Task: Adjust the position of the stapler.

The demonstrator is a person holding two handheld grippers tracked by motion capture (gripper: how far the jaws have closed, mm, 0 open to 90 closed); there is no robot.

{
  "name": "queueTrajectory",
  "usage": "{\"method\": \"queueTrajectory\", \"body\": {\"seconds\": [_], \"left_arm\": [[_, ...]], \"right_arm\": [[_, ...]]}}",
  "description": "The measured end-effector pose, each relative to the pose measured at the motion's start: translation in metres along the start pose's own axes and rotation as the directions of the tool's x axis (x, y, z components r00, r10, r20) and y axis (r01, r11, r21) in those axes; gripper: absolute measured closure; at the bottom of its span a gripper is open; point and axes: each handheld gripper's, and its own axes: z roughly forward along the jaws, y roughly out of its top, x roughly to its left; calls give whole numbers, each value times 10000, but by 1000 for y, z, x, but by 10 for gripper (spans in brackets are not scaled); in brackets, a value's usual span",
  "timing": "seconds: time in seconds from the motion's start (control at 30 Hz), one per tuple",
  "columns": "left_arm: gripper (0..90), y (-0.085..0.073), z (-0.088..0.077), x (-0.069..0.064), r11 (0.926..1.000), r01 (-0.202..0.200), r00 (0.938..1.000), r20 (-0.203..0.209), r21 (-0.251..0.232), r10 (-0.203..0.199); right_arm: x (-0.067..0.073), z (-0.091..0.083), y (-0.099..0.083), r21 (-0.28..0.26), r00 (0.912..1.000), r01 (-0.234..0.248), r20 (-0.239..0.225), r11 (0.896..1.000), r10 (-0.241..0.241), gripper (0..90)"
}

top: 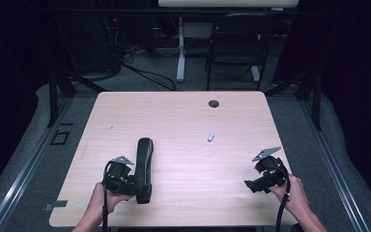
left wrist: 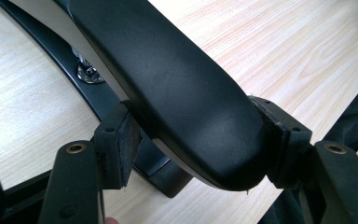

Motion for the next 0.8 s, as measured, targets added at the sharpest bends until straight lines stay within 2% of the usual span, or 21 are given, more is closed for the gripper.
{"method": "queueTrajectory", "body": {"seconds": [0.23,0.5,0.63,0.7,0.8], "left_arm": [[361,4,6,-6,10000,-5,10000,57,61,5],[353,7,12,-10,9998,52,9997,248,169,-56],[347,10,17,-14,9997,78,9993,360,222,-86],[345,12,20,-16,9996,124,9988,472,273,-137],[342,15,25,-19,9995,82,9985,531,311,-98]], "right_arm": [[1,1,0,87,10000,40,4,10000,-40,79],[1,1,0,185,9999,140,25,9997,-141,79],[2,1,1,166,9999,119,-72,9998,-118,79],[2,1,1,214,9998,166,67,9996,-167,79],[2,2,1,238,9998,185,16,9995,-185,79]]}}
